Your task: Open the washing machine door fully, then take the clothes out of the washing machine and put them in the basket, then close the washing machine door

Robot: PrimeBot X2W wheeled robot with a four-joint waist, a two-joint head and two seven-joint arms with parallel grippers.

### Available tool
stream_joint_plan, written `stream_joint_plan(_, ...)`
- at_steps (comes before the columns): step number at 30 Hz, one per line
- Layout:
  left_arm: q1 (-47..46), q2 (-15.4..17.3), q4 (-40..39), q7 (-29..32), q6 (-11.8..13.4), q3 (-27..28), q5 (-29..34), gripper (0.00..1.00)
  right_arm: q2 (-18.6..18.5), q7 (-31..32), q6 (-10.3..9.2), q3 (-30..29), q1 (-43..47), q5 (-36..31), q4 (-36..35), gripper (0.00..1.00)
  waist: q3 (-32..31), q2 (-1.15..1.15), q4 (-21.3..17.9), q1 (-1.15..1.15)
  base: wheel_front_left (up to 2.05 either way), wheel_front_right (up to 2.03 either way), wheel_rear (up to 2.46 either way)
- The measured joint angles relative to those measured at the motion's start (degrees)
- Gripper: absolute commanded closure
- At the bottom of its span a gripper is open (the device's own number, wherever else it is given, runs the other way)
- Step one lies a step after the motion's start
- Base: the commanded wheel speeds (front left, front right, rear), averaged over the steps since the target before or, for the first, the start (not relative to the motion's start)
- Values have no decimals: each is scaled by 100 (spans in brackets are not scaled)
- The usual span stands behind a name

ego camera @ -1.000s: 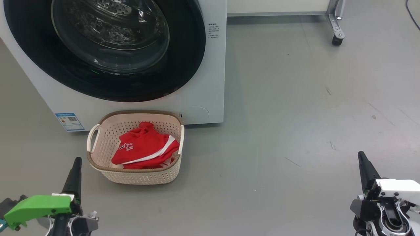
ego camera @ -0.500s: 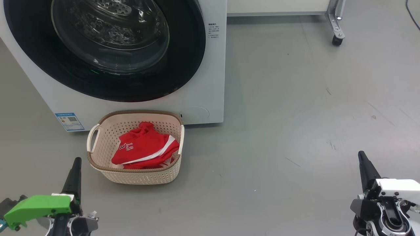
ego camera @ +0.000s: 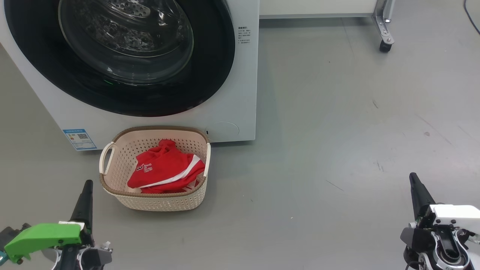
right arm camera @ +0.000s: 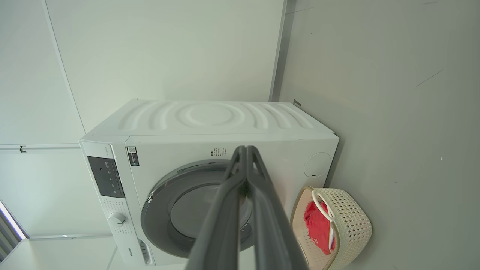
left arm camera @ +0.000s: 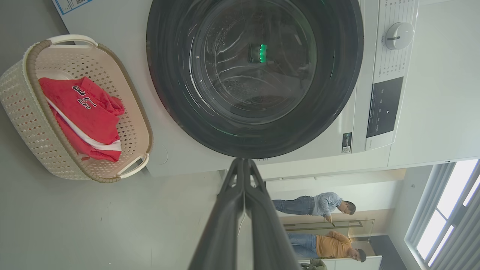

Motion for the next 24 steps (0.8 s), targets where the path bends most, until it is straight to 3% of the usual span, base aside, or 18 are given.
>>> stream_joint_plan(24, 0, -2, 0, 42, 0, 8, 0, 100, 2, 1, 0, -11, 0, 0, 0, 100, 0, 0, 0, 0, 0, 0, 0)
